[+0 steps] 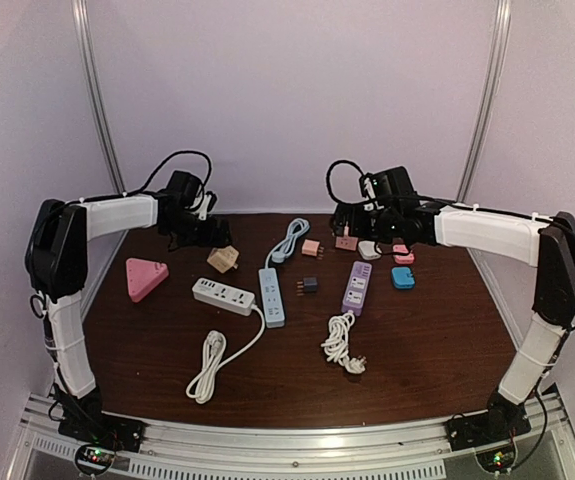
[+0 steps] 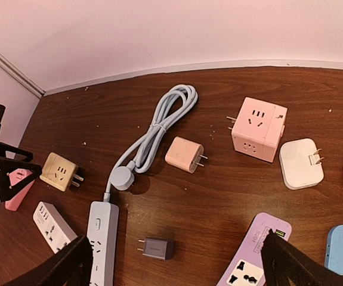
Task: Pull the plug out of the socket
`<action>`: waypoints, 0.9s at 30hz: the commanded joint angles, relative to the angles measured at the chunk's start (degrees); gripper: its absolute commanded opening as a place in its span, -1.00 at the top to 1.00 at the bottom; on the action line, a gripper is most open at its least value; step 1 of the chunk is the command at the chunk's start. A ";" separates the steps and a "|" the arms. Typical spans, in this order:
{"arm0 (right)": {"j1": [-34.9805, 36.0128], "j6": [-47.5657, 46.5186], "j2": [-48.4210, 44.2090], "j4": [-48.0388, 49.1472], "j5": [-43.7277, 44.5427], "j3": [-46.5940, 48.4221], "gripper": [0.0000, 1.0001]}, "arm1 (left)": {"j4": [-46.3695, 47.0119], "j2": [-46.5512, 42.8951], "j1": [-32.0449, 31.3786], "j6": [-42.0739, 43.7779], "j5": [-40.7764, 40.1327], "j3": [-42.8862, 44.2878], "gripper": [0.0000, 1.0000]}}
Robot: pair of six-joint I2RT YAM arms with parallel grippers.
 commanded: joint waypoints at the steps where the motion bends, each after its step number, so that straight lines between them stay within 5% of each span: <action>1: -0.38 0.29 -1.57 1.34 0.52 -0.81 -1.00 | -0.54 0.94 0.25 0.12 -2.18 -1.30 -0.95; 27: -2.26 0.84 -2.65 2.36 -0.36 -3.32 -1.00 | -0.87 1.43 2.83 -1.97 -5.81 -2.25 -0.95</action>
